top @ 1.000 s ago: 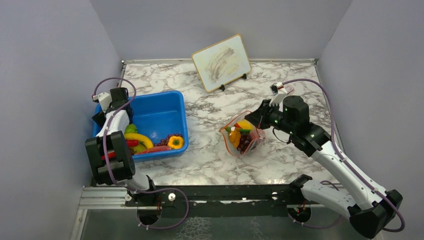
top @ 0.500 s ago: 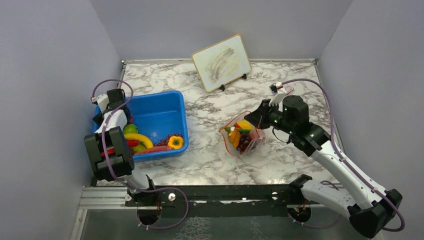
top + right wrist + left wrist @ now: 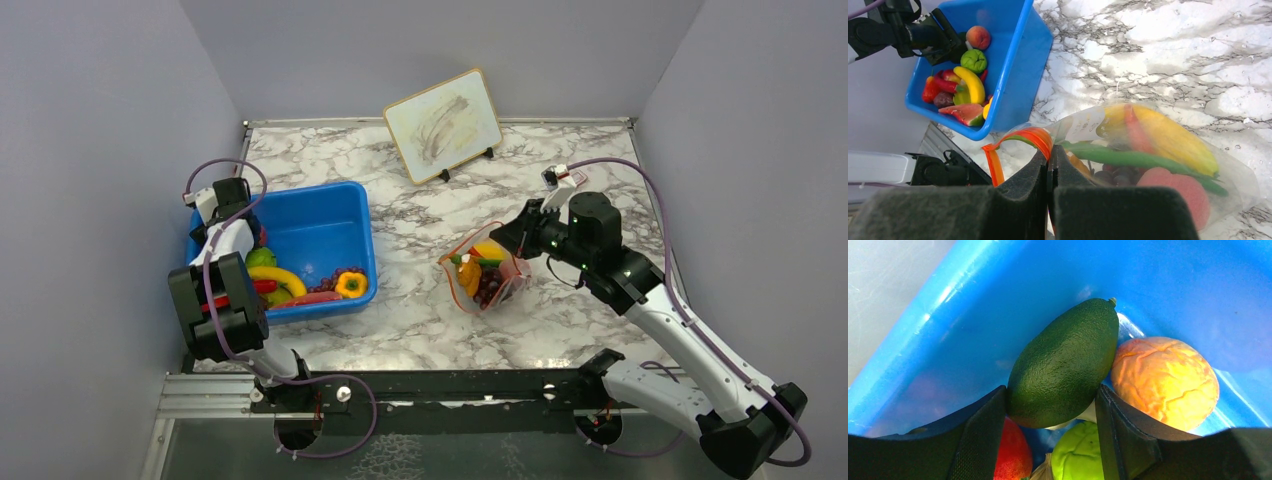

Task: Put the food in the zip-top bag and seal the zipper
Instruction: Pick up the fake fruit from the bin.

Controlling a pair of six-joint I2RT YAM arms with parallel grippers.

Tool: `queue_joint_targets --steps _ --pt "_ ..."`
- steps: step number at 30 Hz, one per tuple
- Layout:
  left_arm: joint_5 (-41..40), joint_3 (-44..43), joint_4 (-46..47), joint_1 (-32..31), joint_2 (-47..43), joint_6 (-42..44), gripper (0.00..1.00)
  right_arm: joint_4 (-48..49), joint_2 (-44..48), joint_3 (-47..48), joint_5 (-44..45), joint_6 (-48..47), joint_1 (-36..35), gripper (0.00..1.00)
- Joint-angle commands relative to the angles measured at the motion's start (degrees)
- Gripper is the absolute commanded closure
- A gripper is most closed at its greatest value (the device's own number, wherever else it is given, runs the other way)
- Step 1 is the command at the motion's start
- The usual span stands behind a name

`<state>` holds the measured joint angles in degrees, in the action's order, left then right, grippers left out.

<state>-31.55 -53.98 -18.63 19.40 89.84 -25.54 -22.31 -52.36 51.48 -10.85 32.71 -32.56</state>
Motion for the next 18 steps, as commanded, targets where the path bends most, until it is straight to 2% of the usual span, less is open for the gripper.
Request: queue_joint_targets --steps 1,9,18 --pt "0.0 -0.4 0.1 0.6 -3.1 0.2 0.50 3.5 1.3 1.7 -0.1 -0.1 -0.1 0.99" --pt "2.2 0.4 -0.2 0.3 -6.4 -1.4 0.55 3.7 0.3 2.2 -0.3 -0.4 -0.1 0.99" --pt "7.6 1.3 -1.6 -0.5 -10.6 -2.2 0.56 3.9 -0.1 1.3 -0.3 -0.3 -0.1 0.99"
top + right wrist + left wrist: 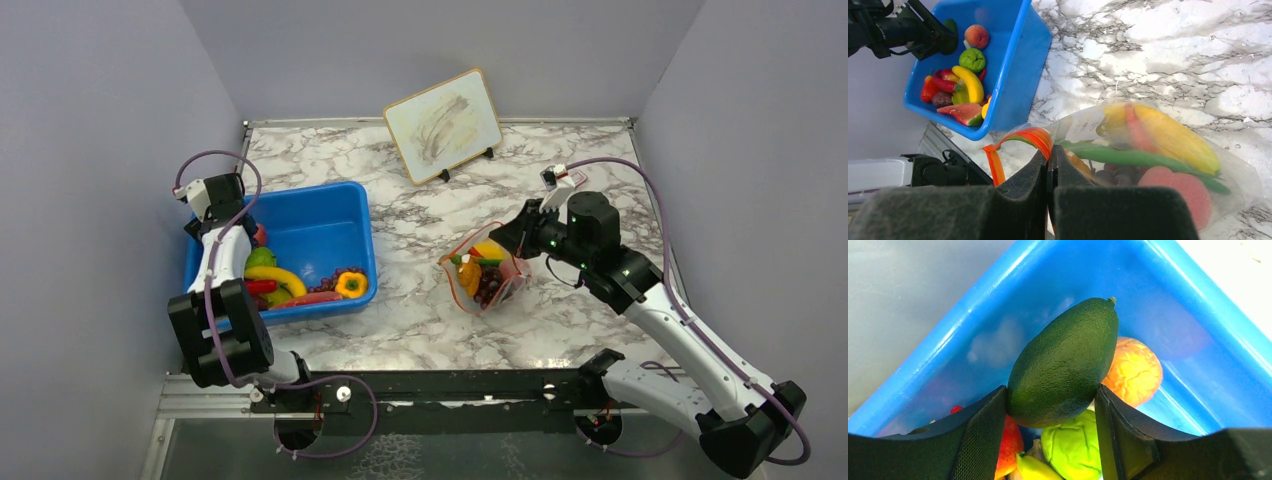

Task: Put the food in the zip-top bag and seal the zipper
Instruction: Pick up the fake fruit from the bin, then place the fake fruit in the zipper food storage bag.

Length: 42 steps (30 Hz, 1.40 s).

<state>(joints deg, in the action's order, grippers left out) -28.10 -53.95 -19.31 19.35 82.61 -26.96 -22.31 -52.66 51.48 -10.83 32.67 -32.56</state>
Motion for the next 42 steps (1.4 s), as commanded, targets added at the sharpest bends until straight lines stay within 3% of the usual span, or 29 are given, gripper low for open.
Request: queue_joint_targets --steps 1,15,29,42 --pt "5.2 1.8 -1.0 -0.5 -3.9 -1.2 0.56 4.0 0.3 1.0 -0.3 -0.2 -0.1 0.99" --pt "20.5 5.0 -4.4 -2.8 -15.1 -3.4 0.57 5.8 0.0 -1.6 -1.3 1.0 -0.1 0.99" --pt "41.1 2.1 -6.3 -14.3 -25.9 -2.7 0.61 7.1 -0.6 -3.7 -1.5 2.9 -0.1 0.99" --pt "61.0 2.9 10.3 -30.3 -29.8 -3.1 0.63 9.3 -3.3 -2.1 -2.0 4.3 -0.1 0.99"
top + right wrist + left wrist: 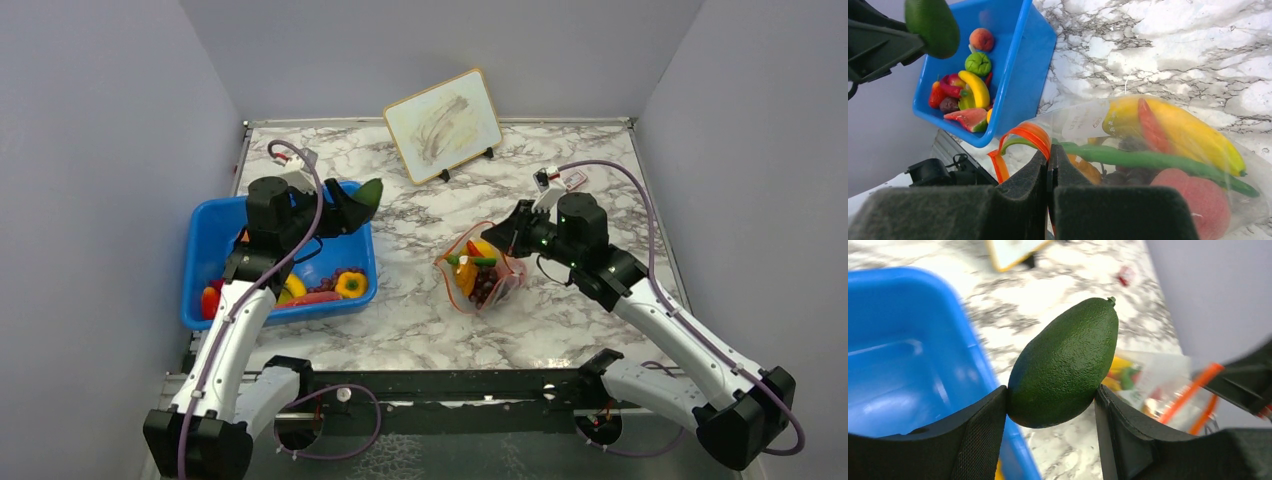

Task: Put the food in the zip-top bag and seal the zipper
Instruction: Place the fake fruit in the zipper food storage bag.

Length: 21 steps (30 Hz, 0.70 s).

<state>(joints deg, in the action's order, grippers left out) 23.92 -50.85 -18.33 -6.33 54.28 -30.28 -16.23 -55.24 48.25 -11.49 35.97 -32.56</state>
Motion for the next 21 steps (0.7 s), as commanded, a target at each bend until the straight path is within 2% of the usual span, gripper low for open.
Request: queue_joint_targets --steps 1,15,21 --pt "9.4 -0.1 10.5 -6.5 -1.4 0.5 0.63 3.4 -1.0 1.4 -1.6 1.0 -0.1 0.99" --pt "8.8 0.9 19.0 -30.7 1.8 11.9 0.64 3.4 -1.4 2.8 -1.6 0.9 -0.1 0.99" --pt "7.2 2.2 21.5 -36.5 5.7 13.4 0.63 3.4 -1.4 3.2 -1.8 1.0 -0.1 0.99"
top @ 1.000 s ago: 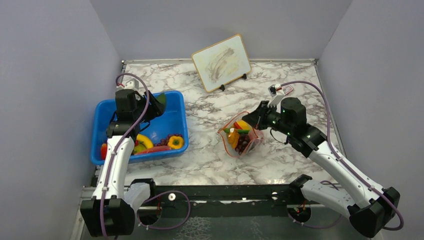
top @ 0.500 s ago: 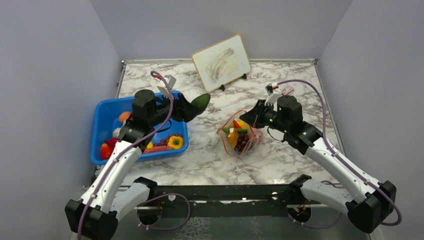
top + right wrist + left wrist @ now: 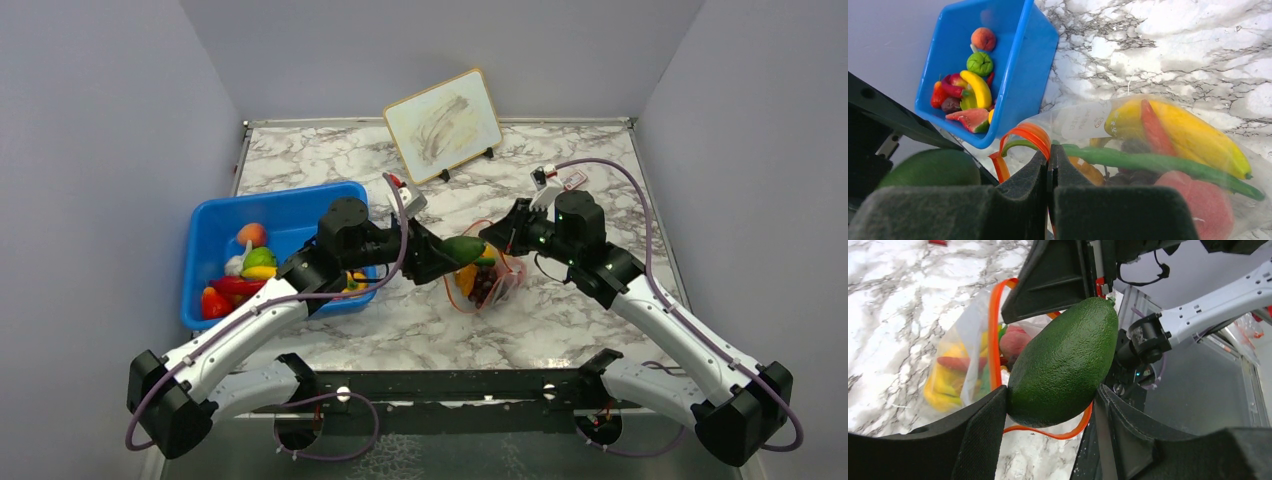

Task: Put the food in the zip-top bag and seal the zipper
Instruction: Place the fake fruit in the zipper food storage bag.

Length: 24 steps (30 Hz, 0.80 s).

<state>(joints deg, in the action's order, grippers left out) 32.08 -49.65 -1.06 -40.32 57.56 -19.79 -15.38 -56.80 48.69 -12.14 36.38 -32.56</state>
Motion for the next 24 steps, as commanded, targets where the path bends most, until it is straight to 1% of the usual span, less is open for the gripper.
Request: queue_joint_targets --steps 1,10,16,18,24 --pt "-1.3 1.1 4.3 -3.2 3.1 3.2 0.63 2.6 0.2 2.9 -1.1 0.5 -0.1 0.99" --pt "-8.0 1.0 4.3 -6.0 8.6 3.7 0.58 2.5 1.2 2.3 -1.3 0.8 -0.1 0.99" --pt "-10.4 0.3 3.4 -6.4 10.8 3.5 0.52 2.6 1.3 2.1 -1.7 1.1 -0.1 0.99" --pt "-10.7 0.3 3.3 -6.5 11.0 3.6 0.49 2.5 1.5 2.1 -1.6 1.1 -0.1 0.99" --pt "-11.4 0.0 2.8 -6.7 10.8 4.6 0.37 2.6 1.4 2.0 -1.5 1.0 -0.1 0.99"
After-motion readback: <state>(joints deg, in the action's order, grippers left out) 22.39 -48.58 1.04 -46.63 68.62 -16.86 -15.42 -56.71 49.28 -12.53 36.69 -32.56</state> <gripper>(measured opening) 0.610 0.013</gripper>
